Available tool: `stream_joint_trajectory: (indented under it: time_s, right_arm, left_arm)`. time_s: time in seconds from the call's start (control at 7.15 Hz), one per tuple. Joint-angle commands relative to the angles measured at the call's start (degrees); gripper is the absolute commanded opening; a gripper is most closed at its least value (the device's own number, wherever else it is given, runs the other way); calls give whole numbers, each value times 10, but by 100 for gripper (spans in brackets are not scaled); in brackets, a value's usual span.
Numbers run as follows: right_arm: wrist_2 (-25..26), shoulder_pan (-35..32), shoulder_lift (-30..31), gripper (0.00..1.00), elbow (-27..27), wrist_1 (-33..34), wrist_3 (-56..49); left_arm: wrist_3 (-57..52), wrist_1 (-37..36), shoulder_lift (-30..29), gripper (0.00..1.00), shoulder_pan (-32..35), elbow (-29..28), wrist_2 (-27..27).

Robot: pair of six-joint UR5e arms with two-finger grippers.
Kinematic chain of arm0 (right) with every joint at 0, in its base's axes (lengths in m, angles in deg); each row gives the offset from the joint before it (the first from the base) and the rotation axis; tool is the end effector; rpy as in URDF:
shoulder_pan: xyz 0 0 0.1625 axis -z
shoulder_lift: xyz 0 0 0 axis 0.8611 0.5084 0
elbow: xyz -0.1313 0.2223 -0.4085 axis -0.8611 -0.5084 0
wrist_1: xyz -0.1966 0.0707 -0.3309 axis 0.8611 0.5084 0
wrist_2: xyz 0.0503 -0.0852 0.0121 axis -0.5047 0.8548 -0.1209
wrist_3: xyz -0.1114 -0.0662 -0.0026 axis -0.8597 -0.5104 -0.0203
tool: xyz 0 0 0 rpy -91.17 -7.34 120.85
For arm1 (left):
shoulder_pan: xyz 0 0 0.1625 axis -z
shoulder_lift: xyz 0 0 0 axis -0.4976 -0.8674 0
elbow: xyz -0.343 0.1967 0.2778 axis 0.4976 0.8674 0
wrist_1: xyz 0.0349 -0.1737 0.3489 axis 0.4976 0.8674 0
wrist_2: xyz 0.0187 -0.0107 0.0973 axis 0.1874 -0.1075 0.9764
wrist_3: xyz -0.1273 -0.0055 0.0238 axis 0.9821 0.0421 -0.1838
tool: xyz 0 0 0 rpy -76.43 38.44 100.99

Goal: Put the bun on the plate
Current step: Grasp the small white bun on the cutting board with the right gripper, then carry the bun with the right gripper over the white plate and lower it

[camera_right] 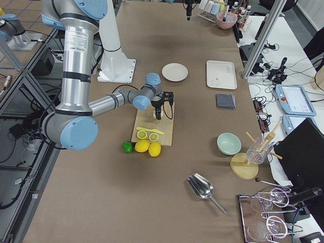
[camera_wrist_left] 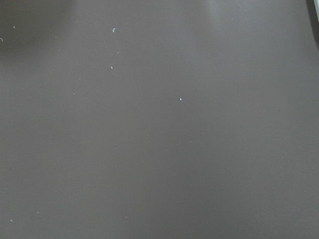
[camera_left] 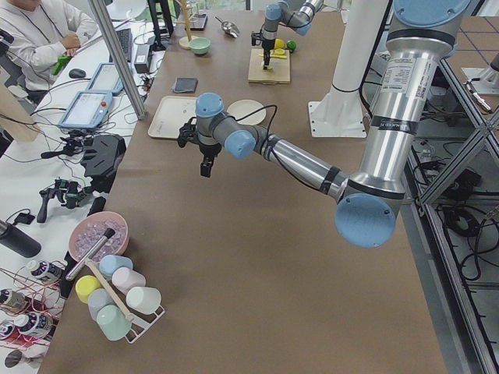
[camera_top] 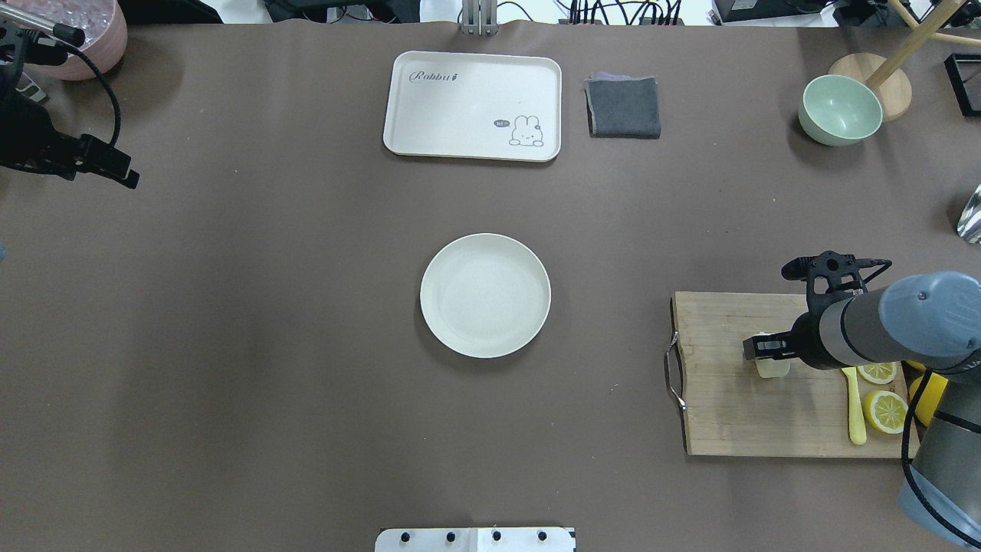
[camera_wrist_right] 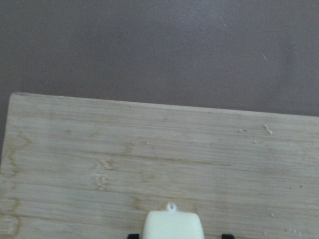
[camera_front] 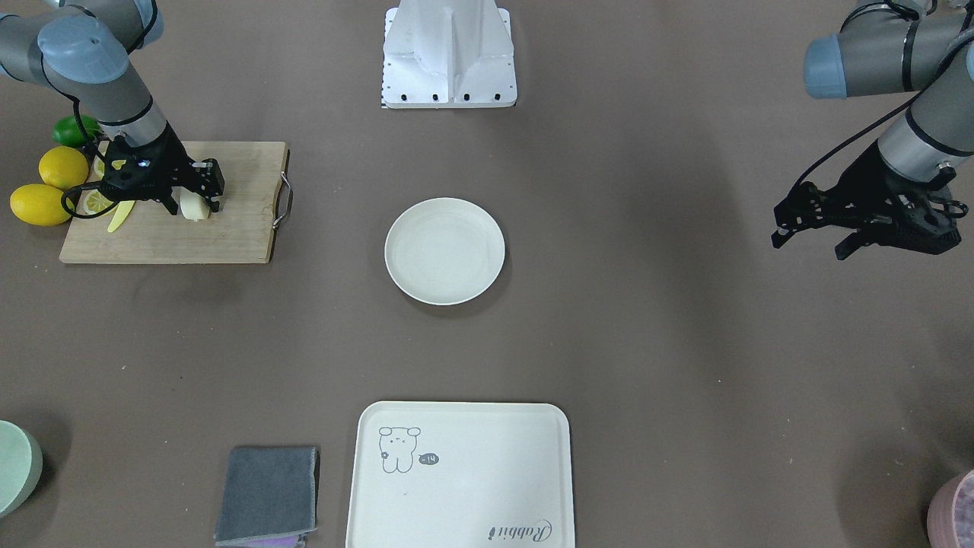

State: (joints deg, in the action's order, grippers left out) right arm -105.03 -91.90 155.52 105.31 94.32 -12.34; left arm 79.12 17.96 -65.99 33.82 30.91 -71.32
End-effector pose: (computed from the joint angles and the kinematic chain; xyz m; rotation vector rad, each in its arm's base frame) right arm -0.3267 -0.3231 0.5777 0.1279 -0.7722 -0.0081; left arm 0.2053 -0.5288 0.4979 0.2106 0.8877 0.1130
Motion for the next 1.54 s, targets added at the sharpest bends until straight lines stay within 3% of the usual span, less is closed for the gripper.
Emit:
stream_joint_trajectory:
  time_s: [0.0,0.28,0.56,0.84,0.98,1.12,1.4]
  right_arm:
    - [2,9,9,0,16,2,0]
    - [2,9,-53,0,7,36,2]
    - [28,8,-278,0,-32,242,18]
    - [30,15,-482,0,-193,260,89]
    - [48,28,-532,0,-247,258,107]
    - [68,41,-545,0,-262,255,112]
    - [86,63,-543,100,-261,253,112]
  left_arm:
    - [1,0,0,98,0,-1,0]
    - [1,-1,0,98,1,-1,-1]
    - [1,-1,1,98,1,-1,-2]
    - [1,-2,1,98,1,-1,-2]
    - [1,-2,1,98,1,-2,-3]
    - [1,-2,1,98,1,-3,-6]
    - [1,-2,1,98,1,-10,-6]
